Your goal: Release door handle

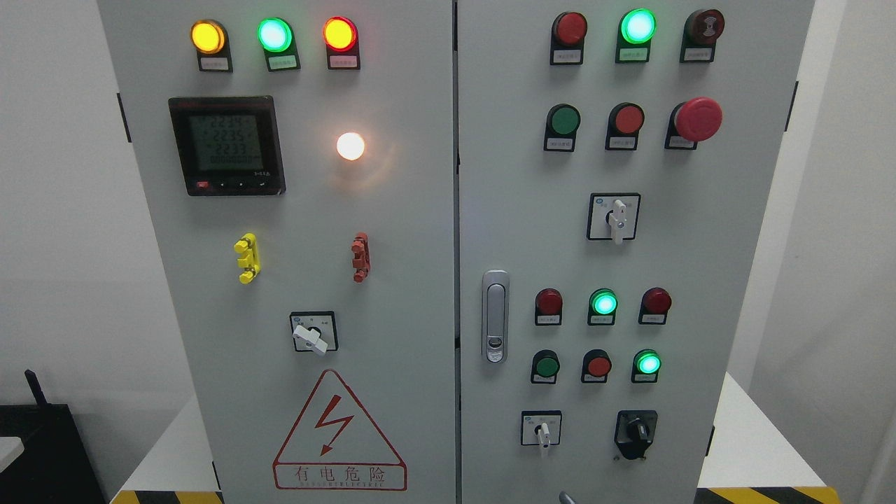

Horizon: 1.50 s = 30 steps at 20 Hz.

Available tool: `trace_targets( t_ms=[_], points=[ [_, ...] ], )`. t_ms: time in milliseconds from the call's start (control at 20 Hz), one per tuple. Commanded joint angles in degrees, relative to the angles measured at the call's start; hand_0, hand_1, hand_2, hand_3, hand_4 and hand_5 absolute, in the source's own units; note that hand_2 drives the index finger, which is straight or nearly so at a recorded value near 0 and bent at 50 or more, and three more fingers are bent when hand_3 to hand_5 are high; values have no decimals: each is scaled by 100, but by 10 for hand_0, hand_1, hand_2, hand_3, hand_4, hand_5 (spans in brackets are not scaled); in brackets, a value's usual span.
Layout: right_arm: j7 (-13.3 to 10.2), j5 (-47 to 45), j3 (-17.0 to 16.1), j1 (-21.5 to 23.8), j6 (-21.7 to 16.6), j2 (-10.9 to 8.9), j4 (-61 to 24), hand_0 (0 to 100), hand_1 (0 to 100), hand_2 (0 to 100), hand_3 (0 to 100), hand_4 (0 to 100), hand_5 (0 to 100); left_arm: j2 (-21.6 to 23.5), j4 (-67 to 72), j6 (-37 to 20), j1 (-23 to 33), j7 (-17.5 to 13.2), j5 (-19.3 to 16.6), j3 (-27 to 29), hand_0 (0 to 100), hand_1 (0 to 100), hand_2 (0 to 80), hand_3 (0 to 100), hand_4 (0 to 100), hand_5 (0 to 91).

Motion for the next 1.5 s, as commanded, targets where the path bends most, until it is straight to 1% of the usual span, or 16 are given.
trace_targets(
  t_ms=[0, 401, 501, 601, 652, 752, 802, 852, 952, 1002, 1103, 1153, 1253, 1303, 1353, 1453],
  points=[
    [10, -23, -34, -28, 13, 6, -88, 449, 53, 0, 0, 0, 0, 0, -1, 3, -149, 1, 0, 97, 120, 389, 0, 0, 0, 0],
    [1, 30, 1, 16, -66, -38, -193, 433, 92, 0, 0, 0, 0, 0, -1, 3, -149, 1, 0, 97, 120, 389, 0, 0, 0, 0],
    [-51, 231, 37, 34, -153, -38, -263, 423, 117, 0, 37, 0, 0, 0, -1, 3, -149, 1, 0, 97, 120, 389, 0, 0, 0, 0],
    [-139, 757, 45, 69, -259, -3, -298, 411, 141, 0, 60, 18, 0, 0, -1, 3, -149, 1, 0, 97, 120, 389, 0, 0, 0, 0],
    [-279, 1073, 54, 69, -285, 6, -316, 402, 163, 0, 87, 78, 38, 0, -1, 3, -149, 1, 0, 97, 120, 389, 0, 0, 0, 0],
    [-612, 1906, 72, 34, -312, 6, -325, 393, 198, 0, 206, 230, 149, 0, -1, 3, -149, 1, 0, 97, 120, 389, 0, 0, 0, 0],
    [-718, 2494, 72, 8, -312, -3, -325, 384, 241, 0, 353, 334, 248, 0, -1, 3, -149, 1, 0, 97, 120, 389, 0, 0, 0, 0],
    [-789, 3152, 72, -10, -312, -3, -325, 387, 251, 0, 408, 370, 294, 0, -1, 3, -149, 1, 0, 97, 120, 389, 0, 0, 0, 0],
    [-886, 4357, 142, -115, -286, 6, -325, 395, 273, 0, 497, 478, 500, 0, -1, 3, -149, 1, 0, 97, 120, 389, 0, 0, 0, 0],
    [-912, 4833, 220, -203, -268, 6, -316, 386, 287, 0, 526, 509, 558, 0, -1, 3, -149, 1, 0, 97, 120, 389, 0, 0, 0, 0],
    [-895, 5546, 309, -457, -198, 24, -272, 357, 313, 0, 615, 628, 751, 0, -1, 3, -149, 1, 0, 97, 120, 389, 0, 0, 0, 0],
    [-852, 5854, 353, -606, -67, 24, -246, 344, 320, 0, 653, 666, 794, 0, -1, 3, -149, 1, 0, 97, 120, 389, 0, 0, 0, 0],
    [-755, 6417, 423, -932, 468, 24, -141, 298, 332, 0, 797, 832, 956, 0, -1, 3, -149, 1, 0, 97, 120, 389, 0, 0, 0, 0],
    [-607, 6550, 432, -1037, 679, 24, -79, 292, 332, 0, 861, 876, 974, 0, -1, 3, -149, 1, 0, 97, 120, 389, 0, 0, 0, 0],
    [-466, 6639, 458, -1143, 855, 32, -18, 278, 331, 0, 890, 909, 992, 0, -1, 3, -149, 1, 0, 97, 120, 389, 0, 0, 0, 0],
    [-351, 6753, 494, -1345, 1128, 33, 96, 262, 324, 0, 914, 931, 1000, 0, -1, 3, -149, 1, 0, 97, 120, 389, 0, 0, 0, 0]
  ],
)
